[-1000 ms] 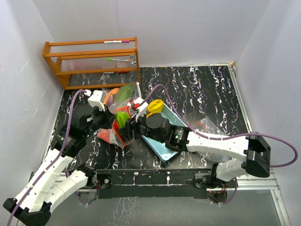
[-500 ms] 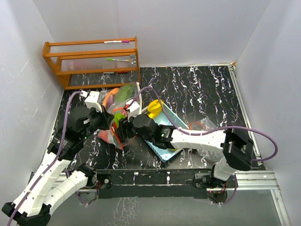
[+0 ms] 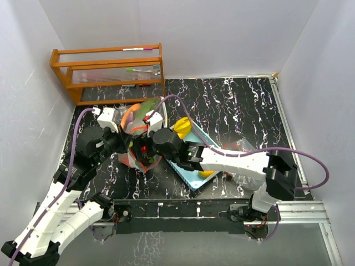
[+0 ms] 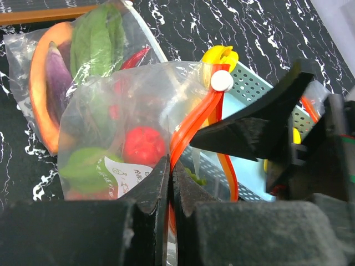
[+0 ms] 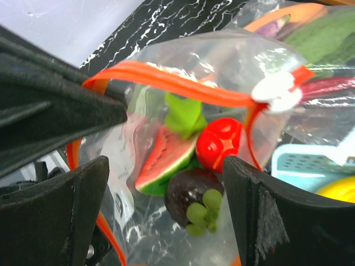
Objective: Place the food in the zip-top bag and seal the zipper
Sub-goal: Place the fake fruit in the zipper food storage bag.
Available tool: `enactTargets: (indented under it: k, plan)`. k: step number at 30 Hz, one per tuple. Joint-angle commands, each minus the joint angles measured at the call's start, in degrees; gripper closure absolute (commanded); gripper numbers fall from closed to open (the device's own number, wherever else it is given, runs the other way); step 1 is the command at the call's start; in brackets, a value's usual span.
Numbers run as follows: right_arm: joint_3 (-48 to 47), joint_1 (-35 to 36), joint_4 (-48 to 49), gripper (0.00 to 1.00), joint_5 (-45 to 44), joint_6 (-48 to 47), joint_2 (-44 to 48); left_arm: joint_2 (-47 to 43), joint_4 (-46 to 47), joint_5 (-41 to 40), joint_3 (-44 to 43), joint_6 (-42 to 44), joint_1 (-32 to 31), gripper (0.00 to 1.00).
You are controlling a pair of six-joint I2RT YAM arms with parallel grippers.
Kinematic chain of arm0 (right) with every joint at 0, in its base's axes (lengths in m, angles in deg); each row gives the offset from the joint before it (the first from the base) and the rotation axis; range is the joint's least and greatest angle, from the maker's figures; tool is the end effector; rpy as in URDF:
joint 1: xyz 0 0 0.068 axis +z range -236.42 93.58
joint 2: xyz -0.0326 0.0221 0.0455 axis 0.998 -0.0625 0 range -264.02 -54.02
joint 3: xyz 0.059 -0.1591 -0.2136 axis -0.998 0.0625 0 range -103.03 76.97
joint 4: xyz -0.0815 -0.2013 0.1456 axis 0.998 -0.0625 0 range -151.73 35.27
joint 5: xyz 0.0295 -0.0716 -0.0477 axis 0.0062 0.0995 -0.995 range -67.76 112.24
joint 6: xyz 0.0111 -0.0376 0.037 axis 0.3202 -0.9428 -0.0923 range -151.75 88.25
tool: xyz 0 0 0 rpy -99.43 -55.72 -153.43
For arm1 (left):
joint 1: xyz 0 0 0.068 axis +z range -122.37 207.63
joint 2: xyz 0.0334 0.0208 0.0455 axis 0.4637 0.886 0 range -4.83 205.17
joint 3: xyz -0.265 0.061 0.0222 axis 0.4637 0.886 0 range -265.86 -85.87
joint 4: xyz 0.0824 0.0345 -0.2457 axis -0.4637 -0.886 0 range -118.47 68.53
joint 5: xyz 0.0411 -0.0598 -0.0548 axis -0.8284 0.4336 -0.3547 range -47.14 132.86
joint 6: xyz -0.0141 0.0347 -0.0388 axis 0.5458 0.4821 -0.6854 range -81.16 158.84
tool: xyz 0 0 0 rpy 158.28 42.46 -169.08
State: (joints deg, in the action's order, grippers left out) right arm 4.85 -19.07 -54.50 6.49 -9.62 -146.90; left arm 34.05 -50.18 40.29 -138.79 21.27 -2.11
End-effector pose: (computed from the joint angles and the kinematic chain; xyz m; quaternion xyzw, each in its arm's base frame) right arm 0.1573 0.3517 0.3084 -0.2409 0.7815 0.3173 0.4802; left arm 0.1254 -0.0699 0.3691 0.0702 0.7884 -0.2288 0.5667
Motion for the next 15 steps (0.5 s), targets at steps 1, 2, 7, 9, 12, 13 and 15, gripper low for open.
enactTargets:
  k: [1, 2, 7, 9, 12, 13, 15]
  plan:
    - [2.26, 0.21, -1.50, 0.15, -2.13, 2.10, 9.48, -0.18, 0.78, -0.82, -0.94, 0.16, 0.01, 1.00]
    - [3.31, 0.30, -2.22, 0.15, -2.63, 2.43, 11.26, 0.07, 0.84, -0.85, -1.11, 0.16, -0.03, 1.00]
    - [8.50, 0.37, -4.78, 0.18, -4.11, 5.34, 18.02, 0.92, 0.92, -1.44, -1.84, 0.58, -0.06, 1.00]
    - [9.12, 0.39, -7.30, 0.18, -4.99, 6.46, 17.67, 1.02, 1.04, -1.56, -1.87, 0.55, -0.05, 1.00]
    - [9.75, 0.41, -9.98, 0.19, -4.76, 10.32, 15.14, 1.15, 1.45, -1.49, -1.89, 0.43, -0.01, 1.00]
    - [10.17, 0.39, -10.21, 0.20, -4.51, 12.17, 14.38, 1.27, 1.54, -1.36, -1.94, 0.38, -0.10, 1.00]
    - [11.44, 0.39, -9.42, 0.22, -3.61, 15.88, 13.23, 1.42, 1.59, -1.13, -2.00, 0.34, -0.06, 1.00]
